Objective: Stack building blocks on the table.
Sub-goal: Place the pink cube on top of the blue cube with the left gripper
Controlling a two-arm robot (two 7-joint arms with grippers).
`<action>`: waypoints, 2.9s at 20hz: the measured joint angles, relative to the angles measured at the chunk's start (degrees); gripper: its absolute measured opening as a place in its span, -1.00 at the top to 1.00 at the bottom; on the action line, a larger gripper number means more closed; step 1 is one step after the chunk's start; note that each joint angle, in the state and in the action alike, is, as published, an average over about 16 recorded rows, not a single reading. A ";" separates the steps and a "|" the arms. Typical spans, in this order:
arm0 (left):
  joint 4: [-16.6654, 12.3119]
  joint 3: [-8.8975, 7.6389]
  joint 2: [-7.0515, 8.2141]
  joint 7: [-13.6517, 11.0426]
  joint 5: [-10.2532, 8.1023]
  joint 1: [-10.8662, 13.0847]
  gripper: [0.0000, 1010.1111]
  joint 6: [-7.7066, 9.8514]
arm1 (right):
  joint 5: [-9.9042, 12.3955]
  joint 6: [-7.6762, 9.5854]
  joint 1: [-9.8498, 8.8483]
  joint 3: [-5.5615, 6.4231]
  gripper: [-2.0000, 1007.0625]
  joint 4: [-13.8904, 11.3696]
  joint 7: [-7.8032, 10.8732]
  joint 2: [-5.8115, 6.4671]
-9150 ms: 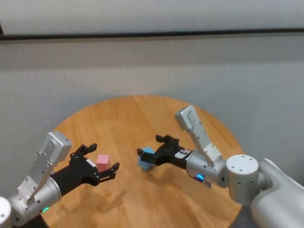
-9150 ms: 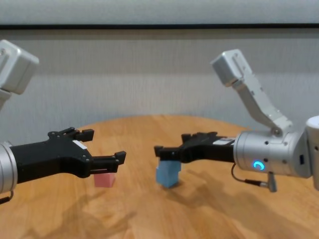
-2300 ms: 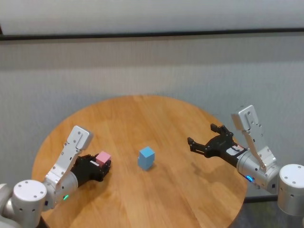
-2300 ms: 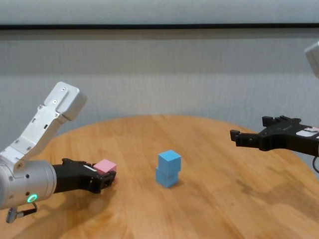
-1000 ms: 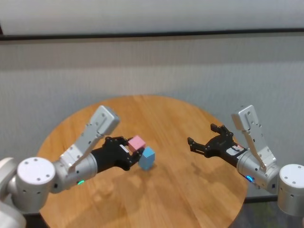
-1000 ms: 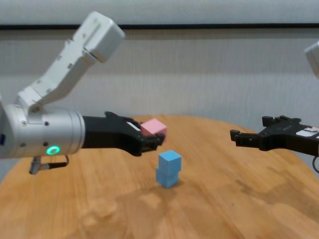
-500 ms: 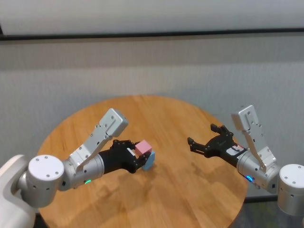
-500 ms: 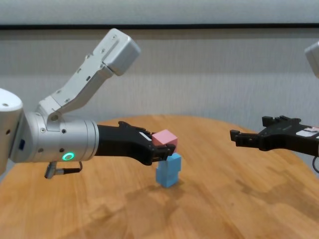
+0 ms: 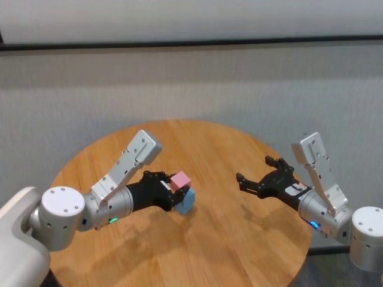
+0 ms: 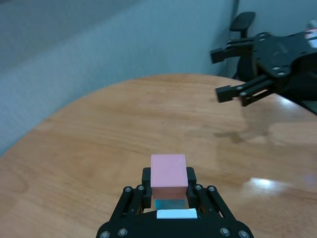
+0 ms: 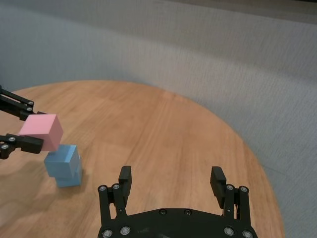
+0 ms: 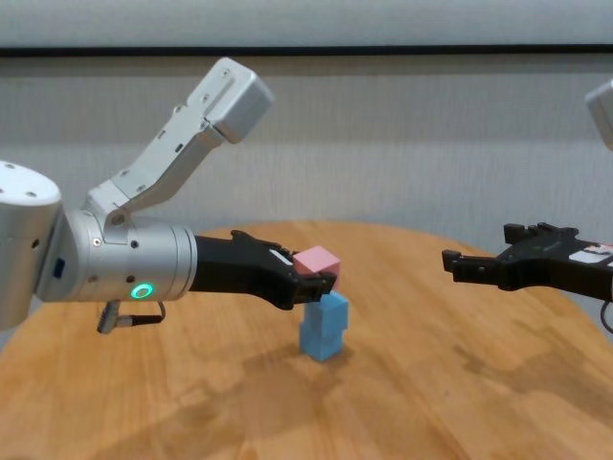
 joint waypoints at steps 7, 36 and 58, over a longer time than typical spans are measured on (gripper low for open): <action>2.60 0.41 -0.81 0.21 -0.48 -1.56 0.22 -0.26 | 0.00 0.00 0.00 0.00 -0.99 0.00 0.00 0.00; 4.66 1.49 -2.08 0.88 -0.45 -1.98 0.22 -0.49 | 0.00 0.00 0.00 0.00 -0.99 0.00 0.00 0.00; 6.29 0.88 -2.91 0.94 -0.28 -3.15 0.22 -0.42 | 0.00 0.00 0.00 0.00 -0.99 0.00 0.00 0.00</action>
